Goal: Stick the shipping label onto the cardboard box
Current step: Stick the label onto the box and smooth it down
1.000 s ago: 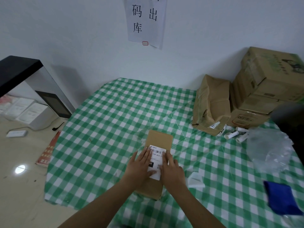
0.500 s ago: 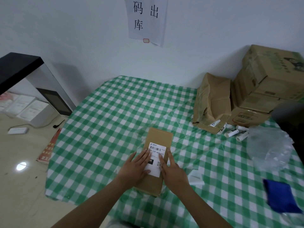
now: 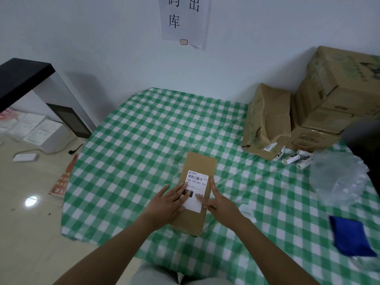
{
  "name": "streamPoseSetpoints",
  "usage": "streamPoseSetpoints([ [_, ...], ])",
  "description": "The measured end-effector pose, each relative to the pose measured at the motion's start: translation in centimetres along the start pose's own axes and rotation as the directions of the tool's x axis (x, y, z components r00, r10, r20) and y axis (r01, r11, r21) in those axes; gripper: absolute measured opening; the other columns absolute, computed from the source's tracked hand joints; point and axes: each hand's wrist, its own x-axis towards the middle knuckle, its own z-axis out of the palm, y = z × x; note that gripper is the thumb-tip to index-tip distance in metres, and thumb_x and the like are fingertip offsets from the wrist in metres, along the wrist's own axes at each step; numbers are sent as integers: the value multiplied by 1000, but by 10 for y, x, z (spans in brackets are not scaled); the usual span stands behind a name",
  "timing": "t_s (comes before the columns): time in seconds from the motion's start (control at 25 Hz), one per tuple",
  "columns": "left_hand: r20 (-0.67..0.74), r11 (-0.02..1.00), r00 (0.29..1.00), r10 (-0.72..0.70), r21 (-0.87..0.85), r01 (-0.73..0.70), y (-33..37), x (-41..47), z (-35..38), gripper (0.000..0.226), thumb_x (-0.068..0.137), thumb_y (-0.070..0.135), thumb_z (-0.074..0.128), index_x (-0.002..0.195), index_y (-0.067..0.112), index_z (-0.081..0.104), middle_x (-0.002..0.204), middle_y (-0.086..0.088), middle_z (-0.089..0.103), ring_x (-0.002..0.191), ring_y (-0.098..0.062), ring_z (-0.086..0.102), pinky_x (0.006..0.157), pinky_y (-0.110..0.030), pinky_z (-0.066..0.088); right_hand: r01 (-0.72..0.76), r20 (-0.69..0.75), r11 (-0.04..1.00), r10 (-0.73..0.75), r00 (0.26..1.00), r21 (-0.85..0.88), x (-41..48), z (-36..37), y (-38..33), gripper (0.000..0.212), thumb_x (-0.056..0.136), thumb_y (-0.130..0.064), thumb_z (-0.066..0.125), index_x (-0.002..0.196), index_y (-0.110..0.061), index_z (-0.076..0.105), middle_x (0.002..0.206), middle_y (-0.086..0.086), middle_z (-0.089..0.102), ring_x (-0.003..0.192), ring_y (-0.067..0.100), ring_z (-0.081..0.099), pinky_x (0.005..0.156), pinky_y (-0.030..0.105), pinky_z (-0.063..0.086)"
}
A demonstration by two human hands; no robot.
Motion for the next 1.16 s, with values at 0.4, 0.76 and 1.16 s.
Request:
streamPoseSetpoints([
  [0.4, -60, 994, 995, -82, -75, 77, 13, -4, 2, 58, 103, 43, 8, 146, 23, 43, 153, -3, 42, 143, -18, 37, 108, -46, 45, -28, -72, 977, 44, 996, 210, -2, 6, 1, 47, 91, -31, 65, 134, -43, 51, 158, -21, -5, 137, 2, 33, 96, 18, 43],
  [0.76, -32, 951, 962, -270, -161, 262, 38, 0, 6, 67, 103, 45, 4, 132, 19, 60, 144, -1, 54, 146, -9, 24, 99, -43, 51, -133, -97, 991, 134, 986, 10, -1, 21, -18, 62, 94, -50, 49, 148, -49, 17, 158, -7, -30, 121, 15, 55, 80, 31, 54],
  [1.16, -87, 951, 959, -268, -181, 250, 51, 3, 8, 48, 91, 33, 37, 123, 13, 68, 132, -5, 65, 126, -20, 59, 91, -44, 57, -131, -115, 991, 130, 985, 3, -1, 25, -23, 62, 97, -43, 47, 148, -50, 11, 158, -4, -32, 109, 15, 61, 77, 28, 55],
])
